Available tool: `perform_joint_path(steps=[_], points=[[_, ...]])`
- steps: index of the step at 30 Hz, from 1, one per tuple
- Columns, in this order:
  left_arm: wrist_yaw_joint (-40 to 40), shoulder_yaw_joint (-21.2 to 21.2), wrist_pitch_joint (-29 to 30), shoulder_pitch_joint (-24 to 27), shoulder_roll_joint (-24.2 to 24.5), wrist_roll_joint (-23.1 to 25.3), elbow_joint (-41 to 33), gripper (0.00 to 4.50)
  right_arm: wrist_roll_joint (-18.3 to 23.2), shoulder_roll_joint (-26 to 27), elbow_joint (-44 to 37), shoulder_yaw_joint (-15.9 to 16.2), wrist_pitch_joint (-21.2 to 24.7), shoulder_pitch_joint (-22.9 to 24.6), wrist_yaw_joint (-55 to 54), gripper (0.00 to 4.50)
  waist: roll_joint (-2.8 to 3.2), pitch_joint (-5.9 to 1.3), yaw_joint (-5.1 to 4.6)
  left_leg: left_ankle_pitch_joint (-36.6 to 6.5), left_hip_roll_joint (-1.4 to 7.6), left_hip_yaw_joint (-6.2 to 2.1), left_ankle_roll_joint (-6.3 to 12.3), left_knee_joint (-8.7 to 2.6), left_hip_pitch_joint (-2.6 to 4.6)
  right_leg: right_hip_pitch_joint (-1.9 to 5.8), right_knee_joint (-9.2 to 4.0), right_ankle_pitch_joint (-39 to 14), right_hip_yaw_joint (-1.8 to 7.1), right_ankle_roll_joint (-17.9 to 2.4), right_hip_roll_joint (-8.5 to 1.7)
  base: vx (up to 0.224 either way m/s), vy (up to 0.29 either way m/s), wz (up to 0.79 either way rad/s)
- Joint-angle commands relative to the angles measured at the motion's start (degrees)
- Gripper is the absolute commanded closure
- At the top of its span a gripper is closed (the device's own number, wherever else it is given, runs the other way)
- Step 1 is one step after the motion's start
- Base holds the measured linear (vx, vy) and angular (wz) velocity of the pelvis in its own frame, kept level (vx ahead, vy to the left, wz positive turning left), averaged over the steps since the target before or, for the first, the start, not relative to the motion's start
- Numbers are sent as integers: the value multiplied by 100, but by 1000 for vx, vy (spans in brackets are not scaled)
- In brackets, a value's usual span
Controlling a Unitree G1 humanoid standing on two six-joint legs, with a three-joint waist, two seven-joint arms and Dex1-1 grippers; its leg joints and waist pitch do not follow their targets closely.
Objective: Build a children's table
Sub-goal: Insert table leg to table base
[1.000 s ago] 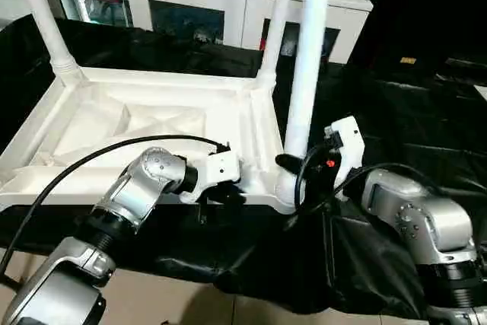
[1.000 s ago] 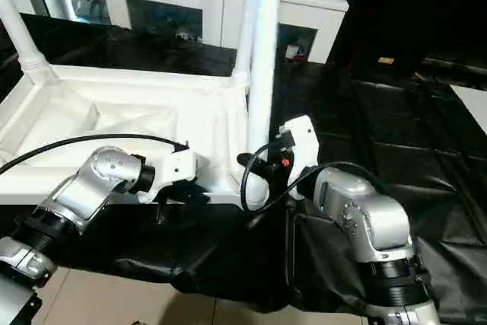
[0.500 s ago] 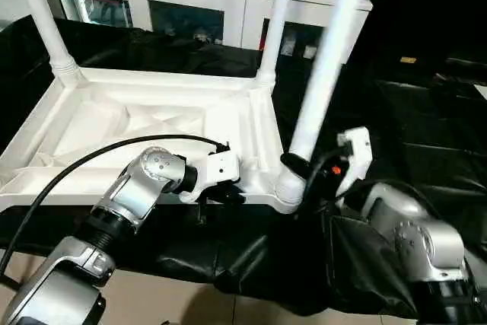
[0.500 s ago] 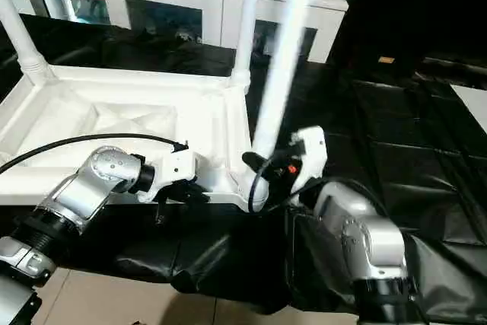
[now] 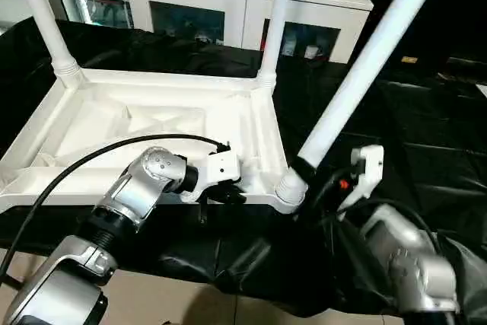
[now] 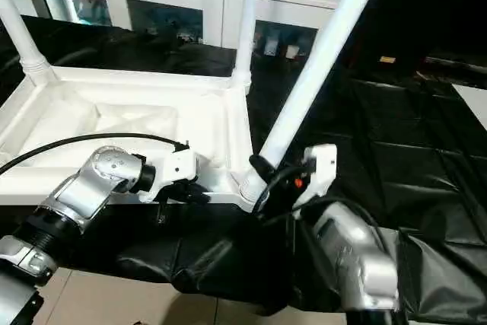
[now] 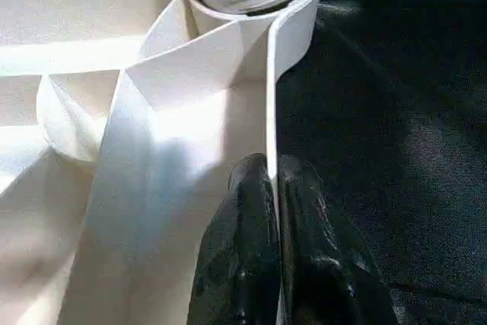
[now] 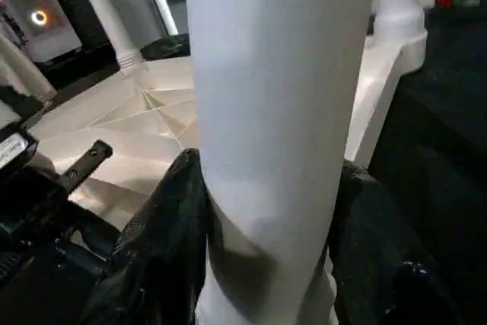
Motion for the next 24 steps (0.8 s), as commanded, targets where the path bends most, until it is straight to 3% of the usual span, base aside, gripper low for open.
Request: perform_joint_path(steps=[1,3,9,14,24], points=[[205,63,40,-121,32,162,114,450,-296,-64,135,138,-60,211,11,265,120,-266,3,-1407,167,-27,-165,-513,49,151,-454,-537,120,-1229,-318,0,0,0],[200,61,5,-148,32,169,170,450,-595,-7,208,256,-574,349,-58,265,133,-261,3,-1550,173,-31,-179,-522,50,137,-474,-687,125,-1199,-325,0,0,0],[189,61,-16,-178,37,178,220,450,-850,60,286,244,-1183,437,-246,265,142,-247,-14,-1715,179,-42,-165,-541,42,114,-497,-953,137,-1156,-327,0,0,0],[182,51,-28,-193,28,185,237,450,-951,26,374,404,-1296,528,-212,265,152,-246,-15,-1536,174,-39,-103,-539,34,135,-474,-614,130,-1216,-313,0,0,0],[167,46,-16,-180,45,188,213,450,-1319,-352,277,994,-985,403,186,265,116,-221,-42,-1773,181,-47,-101,-558,33,117,-523,-1146,143,-1104,-326,0,0,0]])
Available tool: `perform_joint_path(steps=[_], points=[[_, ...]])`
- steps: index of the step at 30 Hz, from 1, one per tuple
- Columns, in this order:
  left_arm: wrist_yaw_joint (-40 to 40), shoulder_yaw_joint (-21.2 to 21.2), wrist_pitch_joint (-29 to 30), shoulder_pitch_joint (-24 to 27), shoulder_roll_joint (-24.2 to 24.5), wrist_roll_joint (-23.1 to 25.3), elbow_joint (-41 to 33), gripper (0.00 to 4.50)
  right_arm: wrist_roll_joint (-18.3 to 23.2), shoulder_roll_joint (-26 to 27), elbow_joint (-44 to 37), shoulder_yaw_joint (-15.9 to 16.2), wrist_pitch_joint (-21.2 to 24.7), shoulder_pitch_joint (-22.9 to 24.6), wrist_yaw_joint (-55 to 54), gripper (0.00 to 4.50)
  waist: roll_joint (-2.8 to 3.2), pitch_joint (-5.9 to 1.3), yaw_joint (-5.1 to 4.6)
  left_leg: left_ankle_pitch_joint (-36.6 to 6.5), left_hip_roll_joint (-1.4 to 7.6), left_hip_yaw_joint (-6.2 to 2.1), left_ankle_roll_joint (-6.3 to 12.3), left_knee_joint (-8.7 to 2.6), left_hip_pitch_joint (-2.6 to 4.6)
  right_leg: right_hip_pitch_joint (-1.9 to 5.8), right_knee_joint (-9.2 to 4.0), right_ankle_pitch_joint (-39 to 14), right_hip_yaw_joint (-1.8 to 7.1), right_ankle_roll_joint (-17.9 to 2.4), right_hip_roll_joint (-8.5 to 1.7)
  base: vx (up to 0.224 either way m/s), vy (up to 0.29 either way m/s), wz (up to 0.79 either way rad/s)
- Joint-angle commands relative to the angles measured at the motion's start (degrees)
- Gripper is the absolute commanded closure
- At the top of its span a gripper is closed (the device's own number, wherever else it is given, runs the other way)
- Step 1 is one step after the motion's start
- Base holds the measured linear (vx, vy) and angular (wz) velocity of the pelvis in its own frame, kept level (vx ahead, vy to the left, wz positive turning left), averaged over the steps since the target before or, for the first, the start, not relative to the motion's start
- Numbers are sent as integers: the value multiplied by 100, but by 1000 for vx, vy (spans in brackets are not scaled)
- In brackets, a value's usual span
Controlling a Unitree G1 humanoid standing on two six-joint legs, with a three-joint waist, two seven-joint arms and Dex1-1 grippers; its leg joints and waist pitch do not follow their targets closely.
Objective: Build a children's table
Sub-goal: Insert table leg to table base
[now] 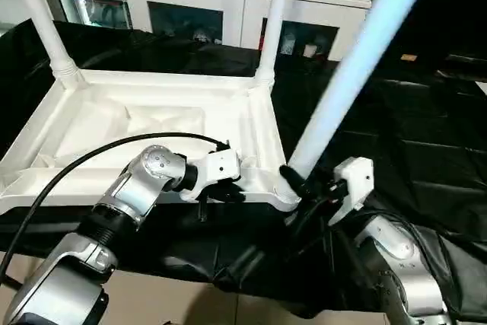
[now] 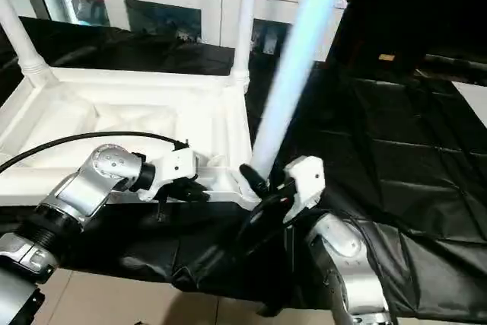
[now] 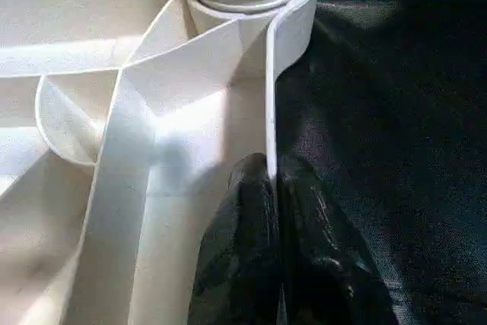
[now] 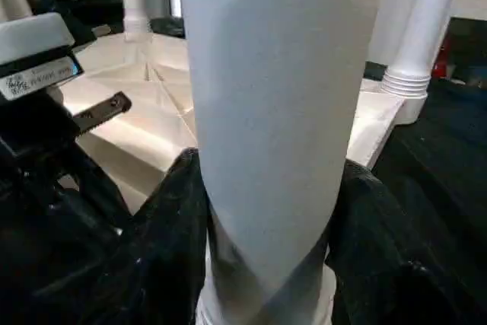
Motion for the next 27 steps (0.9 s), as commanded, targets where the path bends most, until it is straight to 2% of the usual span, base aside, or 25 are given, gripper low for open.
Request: perform_joint_path(steps=[1,4,6,8,9,11,12,14,15,17,18,27], points=[[170,46,61,-104,47,183,76,450,-135,-248,211,414,696,82,362,265,74,-239,9,-1757,183,-48,-81,-544,33,115,-504,-1161,140,-1096,-320,0,0,0],[172,49,62,-91,54,181,67,450,-15,-318,131,465,989,-1,479,265,75,-237,-5,-1715,183,-45,-69,-543,29,113,-506,-1132,141,-1092,-320,0,0,0],[182,50,60,-79,57,184,70,450,293,-382,-28,426,1489,-167,611,265,44,-255,-7,-1606,183,-47,-53,-537,33,130,-489,-1003,140,-1100,-317,0,0,0],[191,47,59,-78,50,185,78,450,430,-418,-64,385,1695,-279,671,265,50,-247,-11,-1637,182,-35,-59,-529,38,115,-499,-1054,142,-1120,-324,0,0,0],[197,47,57,-79,45,184,82,450,530,-416,-44,327,1829,-354,676,265,33,-247,-15,-1611,188,-37,-64,-531,31,114,-500,-1082,142,-1117,-329,0,0,0],[206,49,54,-80,37,182,89,450,691,-411,-8,228,2050,-480,678,265,37,-248,-23,-1616,183,-38,-69,-532,34,111,-501,-1146,140,-1127,-327,0,0,0],[214,51,51,-82,29,180,95,450,778,-414,34,152,2188,-573,658,265,8,-246,-25,-1619,188,-31,-65,-530,35,104,-510,-1177,139,-1116,-326,0,0,0],[221,55,45,-83,23,174,100,450,901,-416,91,23,2496,-714,602,265,22,-250,-26,-1548,183,-39,-87,-531,26,114,-501,-1182,137,-1104,-330,0,0,0],[229,54,39,-81,19,175,101,450,874,-432,152,-5,2530,-770,559,265,4,-251,-26,-1536,188,-34,-95,-528,28,108,-506,-1167,137,-1096,-333,0,0,0],[242,53,34,-69,15,175,91,450,820,-464,282,-56,2653,-858,458,265,15,-246,-31,-1551,183,-33,-124,-531,31,96,-509,-1219,135,-1088,-333,0,0,0],[249,54,32,-60,16,174,81,450,788,-479,315,-52,2650,-862,453,265,-6,-252,-36,-1565,186,-36,-136,-532,31,103,-510,-1252,133,-1075,-335,0,0,0],[235,84,23,-6,61,158,14,450,570,-450,298,116,2659,-716,378,265,14,-251,-35,-1641,191,-42,-171,-545,30,88,-519,-1259,138,-1034,-338,0,0,0]])
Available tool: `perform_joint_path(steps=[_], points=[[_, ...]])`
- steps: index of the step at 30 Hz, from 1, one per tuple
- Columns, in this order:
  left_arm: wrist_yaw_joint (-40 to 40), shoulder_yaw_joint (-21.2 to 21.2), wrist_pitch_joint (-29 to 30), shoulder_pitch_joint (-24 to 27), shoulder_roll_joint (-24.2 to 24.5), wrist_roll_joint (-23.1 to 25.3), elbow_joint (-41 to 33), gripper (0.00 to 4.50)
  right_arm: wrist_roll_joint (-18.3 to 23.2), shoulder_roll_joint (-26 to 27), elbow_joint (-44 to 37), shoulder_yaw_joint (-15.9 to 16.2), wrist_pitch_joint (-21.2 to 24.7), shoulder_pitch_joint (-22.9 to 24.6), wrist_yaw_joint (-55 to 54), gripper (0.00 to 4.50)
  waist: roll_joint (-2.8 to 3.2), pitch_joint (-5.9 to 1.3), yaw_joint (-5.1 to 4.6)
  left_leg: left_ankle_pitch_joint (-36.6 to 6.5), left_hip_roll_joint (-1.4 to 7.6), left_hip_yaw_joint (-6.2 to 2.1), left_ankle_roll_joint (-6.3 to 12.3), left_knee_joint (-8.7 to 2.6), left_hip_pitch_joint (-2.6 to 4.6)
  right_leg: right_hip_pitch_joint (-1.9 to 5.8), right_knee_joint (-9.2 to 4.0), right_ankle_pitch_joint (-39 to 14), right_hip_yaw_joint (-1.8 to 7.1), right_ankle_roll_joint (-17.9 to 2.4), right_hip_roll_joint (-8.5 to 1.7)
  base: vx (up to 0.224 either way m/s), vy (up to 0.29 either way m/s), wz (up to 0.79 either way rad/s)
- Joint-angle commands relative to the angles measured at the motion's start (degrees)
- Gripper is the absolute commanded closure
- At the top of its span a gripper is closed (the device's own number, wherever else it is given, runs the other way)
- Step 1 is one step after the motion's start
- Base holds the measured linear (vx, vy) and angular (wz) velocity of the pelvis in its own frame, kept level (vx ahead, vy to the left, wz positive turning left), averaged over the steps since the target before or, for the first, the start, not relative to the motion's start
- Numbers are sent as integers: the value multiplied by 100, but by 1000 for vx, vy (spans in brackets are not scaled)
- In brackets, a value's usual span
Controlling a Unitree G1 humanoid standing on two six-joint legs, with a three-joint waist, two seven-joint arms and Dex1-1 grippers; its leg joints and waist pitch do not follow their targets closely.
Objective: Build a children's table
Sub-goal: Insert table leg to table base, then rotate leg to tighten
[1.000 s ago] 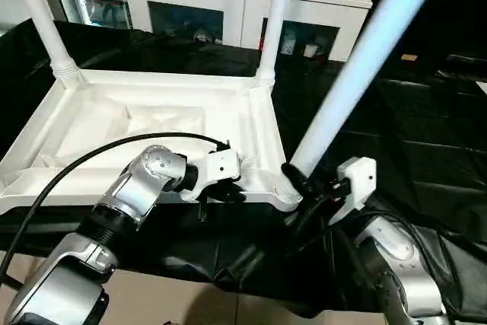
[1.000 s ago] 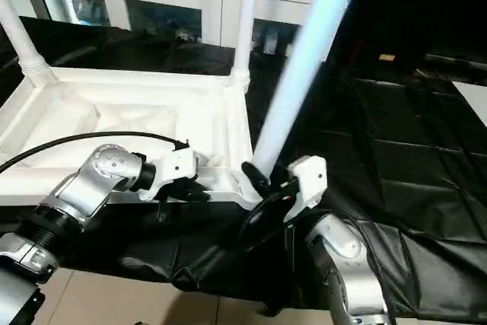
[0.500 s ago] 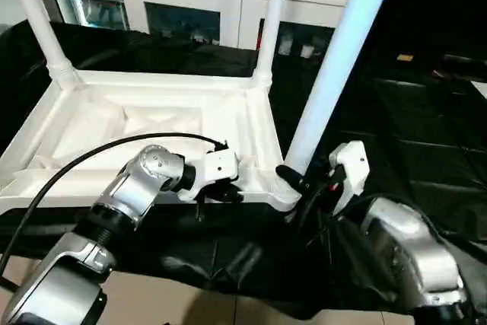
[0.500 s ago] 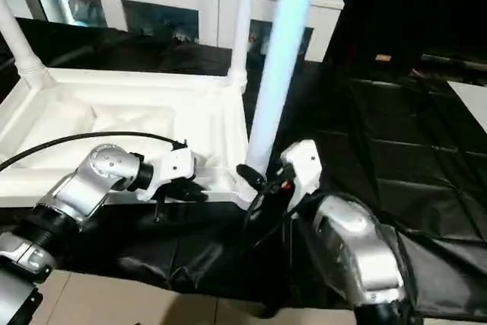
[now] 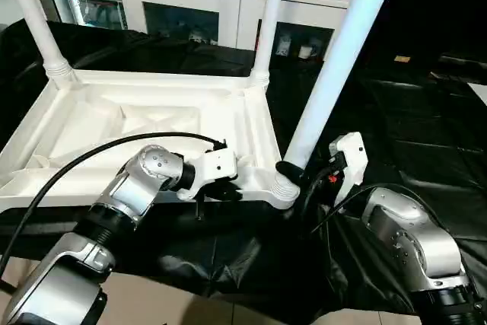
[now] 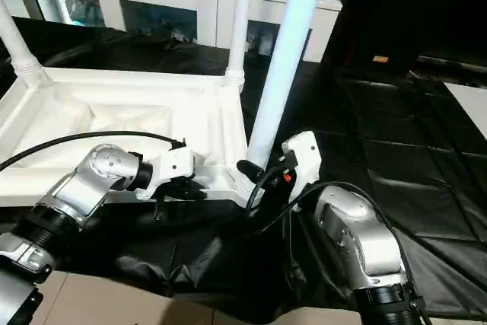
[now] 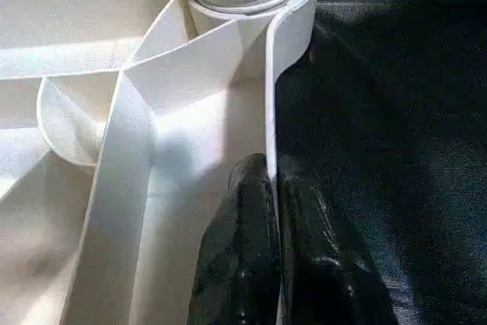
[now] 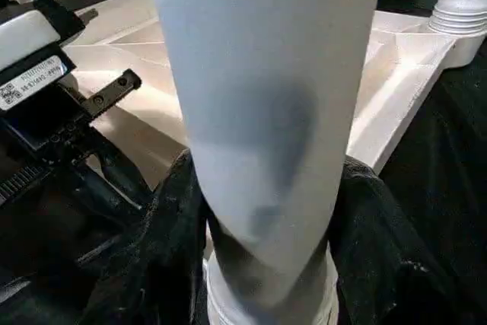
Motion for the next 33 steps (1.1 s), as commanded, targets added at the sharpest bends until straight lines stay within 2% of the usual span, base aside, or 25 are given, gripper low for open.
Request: perform_joint_path(steps=[1,3,5,8,9,10,11,12,13,14,15,17,18,19,20,21,22,23,25,26,29,32,33], points=[[194,68,31,3,20,106,-22,450,-144,82,385,270,351,204,-162,265,77,-214,20,-1662,188,-43,-174,-528,22,87,-514,-1291,138,-1026,-336,0,0,0],[376,160,98,20,-25,93,12,450,-402,235,674,123,147,79,-699,265,81,-213,14,-1702,187,-46,-203,-529,26,76,-521,-1371,140,-1011,-340,0,0,0],[649,286,242,3,-123,70,77,450,-653,402,1035,-68,-1,-89,-1350,265,100,-212,-29,-1784,175,-72,-319,-550,-1,78,-523,-1616,128,-960,-345,0,0,0],[912,366,410,-46,-234,83,132,450,-812,545,1354,-229,-119,-255,-1873,265,103,-222,-86,-1867,158,-76,-412,-542,16,50,-532,-1705,128,-933,-333,0,0,0],[1347,432,745,-218,-536,124,254,450,-939,827,1898,-439,-258,-649,-2627,265,113,-234,-86,-1824,163,-75,-419,-538,21,59,-523,-1610,129,-951,-338,0,0,0],[1481,450,846,-275,-642,133,296,450,-960,920,2050,-507,-299,-770,-2846,265,114,-240,-140,-1779,146,-65,-439,-526,19,36,-515,-1503,129,-1003,-321,0,0,0],[1633,450,961,-388,-815,144,378,450,-940,1074,2278,-608,-301,-983,-3129,265,119,-254,-140,-1715,141,-63,-440,-518,23,50,-515,-1435,125,-1002,-319,0,0,0],[1807,434,1072,-533,-1038,165,482,450,-942,1240,2562,-719,-310,-1246,-3510,265,110,-299,-139,-1292,128,-51,-403,-480,-6,111,-467,-834,127,-1034,-300,0,0,0],[1807,434,1072,-533,-1038,165,482,450,-942,1240,2562,-719,-310,-1246,-3510,265,102,-316,-136,-1102,124,-25,-370,-455,-1,107,-441,-498,132,-1062,-293,0,0,0],[1961,449,1190,-647,-1212,163,572,450,-968,1328,2782,-771,-402,-1433,-3778,265,103,-329,-128,-720,112,-19,-311,-433,-31,154,-383,147,122,-1132,-279,0,0,0],[2321,510,1433,-834,-1525,173,725,450,-931,1485,3136,-907,-508,-1724,-4142,265,84,-331,-124,-533,104,11,-245,-411,-28,165,-360,587,119,-1202,-262,0,0,0],[2636,573,1623,-1004,-1817,159,880,450,-927,1608,3425,-1005,-667,-1971,-4498,265,101,-342,-94,-400,88,24,-212,-398,0,178,-342,893,110,-1282,-256,0,0,0],[2826,596,1721,-1098,-2004,172,966,450,-893,1690,3615,-1058,-755,-2128,-4653,265,75,-361,-78,-285,98,18,-144,-387,-16,227,-306,1135,112,-1308,-264,0,0,0],[3007,619,1764,-1181,-2154,188,1056,450,-870,1763,3769,-1137,-876,-2253,-4895,265,66,-360,-87,-213,80,28,-94,-379,-30,236,-307,1288,115,-1314,-249,0,0,0],[3180,640,1815,-1244,-2291,195,1122,450,-851,1819,3929,-1201,-1007,-2369,-5105,265,47,-370,-74,-80,86,36,-27,-368,-7,237,-302,1511,106,-1332,-249,0,0,0],[3180,640,1815,-1244,-2291,195,1122,450,-851,1819,3929,-1201,-1007,-2369,-5105,265,51,-377,-80,-40,85,32,11,-366,-17,251,-283,1592,104,-1353,-248,0,0,0],[3381,695,1896,-1303,-2473,165,1179,450,-764,1901,4139,-1325,-1113,-2508,-5347,265,24,-376,-61,24,78,37,110,-362,-28,276,-289,1708,97,-1354,-248,0,0,0],[3488,739,1987,-1332,-2612,127,1192,450,-756,1952,4351,-1394,-1219,-2646,-5491,265,31,-374,-61,10,83,41,163,-360,-12,260,-290,1711,96,-1375,-256,0,0,0],[3498,742,2055,-1311,-2655,120,1147,450,-799,1964,4465,-1406,-1253,-2714,-5519,265,9,-359,-57,-144,87,50,221,-363,-12,251,-317,1457,95,-1380,-265,0,0,0],[3512,751,2082,-1310,-2671,127,1147,450,-824,1961,4554,-1404,-1289,-2759,-5531,265,20,-355,-51,-210,98,45,232,-368,-8,249,-321,1328,93,-1366,-268,0,0,0],[3489,769,2132,-1268,-2663,147,1149,450,-864,1952,4772,-1417,-1389,-2855,-5549,265,-8,-350,-57,-299,101,45,244,-369,-13,243,-329,1132,90,-1333,-273,0,0,0],[3524,783,2156,-1278,-2658,149,1202,450,-850,1963,4953,-1474,-1511,-2939,-5604,265,-3,-344,-75,-374,106,44,238,-373,-16,229,-339,996,88,-1343,-279,0,0,0],[3549,806,2183,-1295,-2661,147,1227,450,-927,1932,5138,-1408,-1663,-3033,-5541,265,-1,-342,-86,-408,111,44,241,-374,-13,221,-341,937,85,-1348,-279,0,0,0]])
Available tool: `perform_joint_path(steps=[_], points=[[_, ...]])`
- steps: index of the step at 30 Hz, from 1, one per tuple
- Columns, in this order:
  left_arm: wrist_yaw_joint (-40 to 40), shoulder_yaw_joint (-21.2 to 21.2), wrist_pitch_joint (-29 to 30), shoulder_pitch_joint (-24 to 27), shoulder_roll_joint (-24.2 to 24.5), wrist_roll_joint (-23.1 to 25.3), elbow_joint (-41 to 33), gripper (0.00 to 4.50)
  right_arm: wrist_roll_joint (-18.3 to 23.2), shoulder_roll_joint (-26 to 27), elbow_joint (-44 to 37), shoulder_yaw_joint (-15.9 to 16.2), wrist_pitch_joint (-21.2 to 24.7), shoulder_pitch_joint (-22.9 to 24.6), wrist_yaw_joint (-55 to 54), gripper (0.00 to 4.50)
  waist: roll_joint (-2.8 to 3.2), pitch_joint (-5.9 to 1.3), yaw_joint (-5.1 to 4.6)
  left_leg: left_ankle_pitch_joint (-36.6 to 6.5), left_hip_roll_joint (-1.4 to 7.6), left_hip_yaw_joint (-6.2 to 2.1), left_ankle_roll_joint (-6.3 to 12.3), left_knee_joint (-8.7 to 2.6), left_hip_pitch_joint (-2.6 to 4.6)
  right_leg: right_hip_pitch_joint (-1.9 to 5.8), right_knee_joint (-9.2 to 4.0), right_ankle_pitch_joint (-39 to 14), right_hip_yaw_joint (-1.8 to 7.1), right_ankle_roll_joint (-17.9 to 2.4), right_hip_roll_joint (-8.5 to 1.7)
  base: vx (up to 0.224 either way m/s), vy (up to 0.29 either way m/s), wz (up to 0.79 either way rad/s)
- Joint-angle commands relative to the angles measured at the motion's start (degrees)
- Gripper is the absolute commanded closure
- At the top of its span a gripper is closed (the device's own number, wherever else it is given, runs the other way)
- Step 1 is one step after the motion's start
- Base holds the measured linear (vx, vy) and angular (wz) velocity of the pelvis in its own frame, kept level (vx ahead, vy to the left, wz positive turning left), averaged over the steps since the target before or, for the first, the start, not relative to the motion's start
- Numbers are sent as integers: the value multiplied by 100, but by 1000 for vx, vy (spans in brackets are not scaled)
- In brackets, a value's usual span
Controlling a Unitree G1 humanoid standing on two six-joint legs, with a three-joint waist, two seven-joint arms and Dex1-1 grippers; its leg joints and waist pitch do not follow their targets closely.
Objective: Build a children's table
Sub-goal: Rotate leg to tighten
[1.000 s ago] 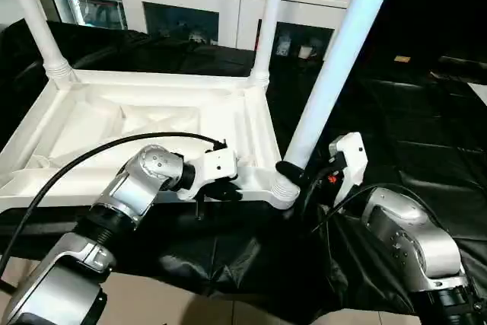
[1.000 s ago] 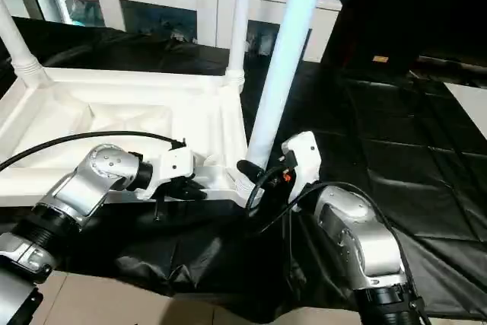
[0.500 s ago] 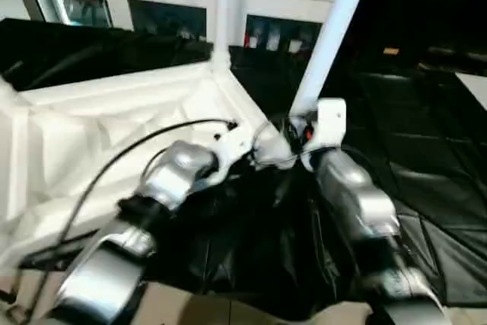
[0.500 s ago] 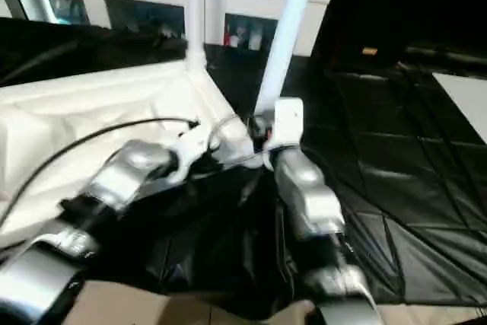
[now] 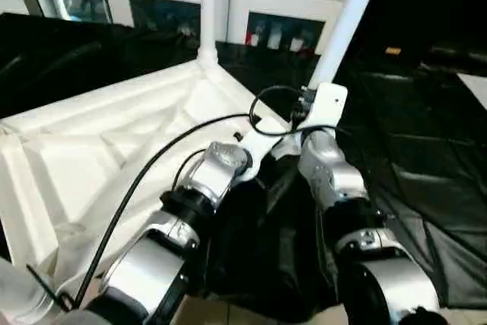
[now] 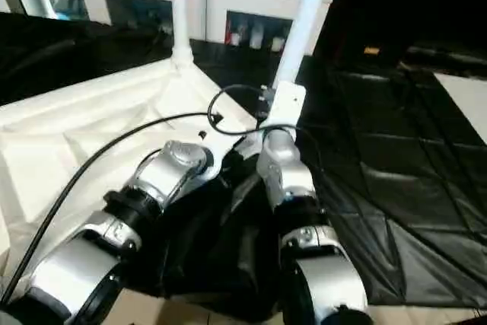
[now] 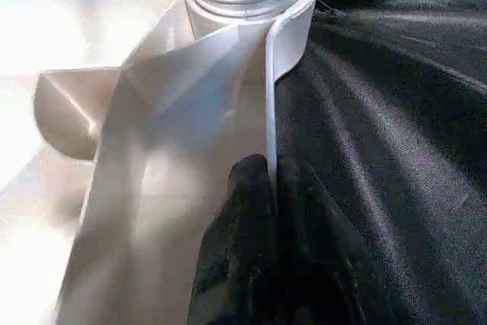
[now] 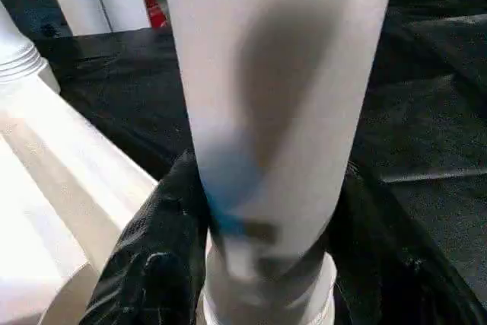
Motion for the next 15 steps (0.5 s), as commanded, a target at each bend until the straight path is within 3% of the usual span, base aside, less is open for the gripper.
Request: perform_joint_path(steps=[1,3,4,6,7,10,15], points=[[-104,11,-39,-177,-176,-143,-196,450,20,-89,684,-312,144,141,-111,265,43,-351,66,-456,100,19,229,-365,77,321,-284,821,91,-1352,-289,0,0,0],[-113,19,-51,-181,-170,-143,-202,450,236,-30,679,-427,12,105,179,265,37,-353,65,-455,99,22,265,-359,71,326,-283,874,97,-1355,-290,0,0,0],[-129,11,-75,-180,-162,-139,-198,450,245,-30,656,-425,0,105,205,210,34,-355,66,-450,98,24,285,-357,69,329,-281,901,98,-1359,-291,0,0,0],[-195,-26,-161,-170,-125,-113,-195,450,270,-39,576,-414,-47,95,310,196,48,-362,68,-346,99,24,354,-350,76,330,-266,1088,96,-1393,-284,0,0,0],[-265,-48,-211,-146,-91,-104,-211,450,216,-87,493,-343,-50,94,373,189,76,-372,95,-275,96,25,382,-341,98,327,-252,1178,97,-1444,-279,0,0,0],[-374,-83,-311,-96,-11,-82,-257,450,208,-178,204,-261,-20,166,550,160,58,-377,165,-81,96,38,451,-329,90,343,-230,1509,91,-1500,-271,0,0,0],[-641,-147,-492,-1,158,-92,-397,450,187,-392,-800,-77,266,582,982,108,55,-360,260,-92,111,34,486,-341,101,356,-241,1410,91,-1432,-291,0,0,0]])
